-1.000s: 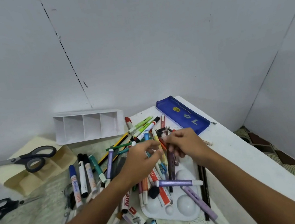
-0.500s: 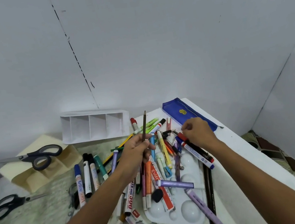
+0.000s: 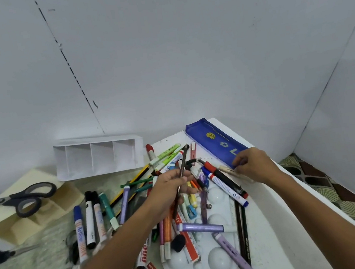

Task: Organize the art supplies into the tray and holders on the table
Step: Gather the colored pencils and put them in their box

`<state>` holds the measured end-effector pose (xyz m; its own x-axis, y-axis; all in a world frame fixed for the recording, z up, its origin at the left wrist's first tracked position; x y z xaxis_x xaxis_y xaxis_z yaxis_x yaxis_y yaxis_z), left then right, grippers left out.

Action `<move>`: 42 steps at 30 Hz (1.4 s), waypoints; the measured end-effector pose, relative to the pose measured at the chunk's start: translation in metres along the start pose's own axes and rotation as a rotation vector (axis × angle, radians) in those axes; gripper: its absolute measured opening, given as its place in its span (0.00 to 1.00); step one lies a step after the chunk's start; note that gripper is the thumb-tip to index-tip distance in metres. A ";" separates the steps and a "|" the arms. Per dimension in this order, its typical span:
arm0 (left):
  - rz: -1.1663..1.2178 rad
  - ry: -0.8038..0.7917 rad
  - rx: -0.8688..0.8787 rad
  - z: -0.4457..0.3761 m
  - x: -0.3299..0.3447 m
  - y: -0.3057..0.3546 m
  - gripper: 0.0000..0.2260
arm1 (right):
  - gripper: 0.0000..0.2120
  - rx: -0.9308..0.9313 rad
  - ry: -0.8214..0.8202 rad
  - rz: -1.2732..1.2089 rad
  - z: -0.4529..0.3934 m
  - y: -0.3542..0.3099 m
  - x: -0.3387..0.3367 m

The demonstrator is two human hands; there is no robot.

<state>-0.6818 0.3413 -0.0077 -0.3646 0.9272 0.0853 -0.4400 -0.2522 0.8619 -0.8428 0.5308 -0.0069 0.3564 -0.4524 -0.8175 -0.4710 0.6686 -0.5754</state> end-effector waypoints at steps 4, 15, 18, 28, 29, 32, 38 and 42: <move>-0.197 0.091 0.027 0.000 -0.004 0.002 0.09 | 0.05 -0.092 0.036 -0.082 0.003 -0.003 0.002; -0.302 0.159 0.136 0.012 -0.013 0.015 0.07 | 0.04 -0.127 -0.189 -0.332 0.010 -0.028 0.020; -0.258 0.094 0.160 0.012 -0.004 0.014 0.08 | 0.06 -0.133 -0.082 -0.357 0.012 -0.027 0.016; -0.089 -0.154 0.056 0.002 0.043 -0.003 0.06 | 0.09 0.089 0.001 -0.384 0.061 0.005 0.000; -0.066 -0.172 0.041 0.001 0.046 -0.006 0.06 | 0.08 0.122 -0.065 -0.365 0.069 0.006 0.003; -0.033 -0.200 -0.008 -0.002 0.054 -0.014 0.06 | 0.10 0.174 -0.194 -0.364 0.089 0.005 0.012; 0.034 -0.179 -0.033 -0.004 0.053 -0.020 0.07 | 0.05 0.149 0.015 -0.637 0.106 -0.001 0.016; 0.045 -0.171 -0.024 -0.001 0.051 -0.021 0.08 | 0.04 0.239 0.099 -0.775 0.112 0.010 0.020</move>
<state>-0.6922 0.3936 -0.0219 -0.2400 0.9480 0.2090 -0.4469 -0.2991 0.8431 -0.7503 0.5944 -0.0263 0.4316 -0.8809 -0.1943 0.0690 0.2470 -0.9665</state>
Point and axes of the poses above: each hand's wrist, its own z-axis away from the middle knuckle, its own x-axis out of the palm, y = z × x, the point moved 4 cm from there along -z, towards the middle knuckle, and after that the axes turned 11 degrees about -x, right-handed, at the moved point
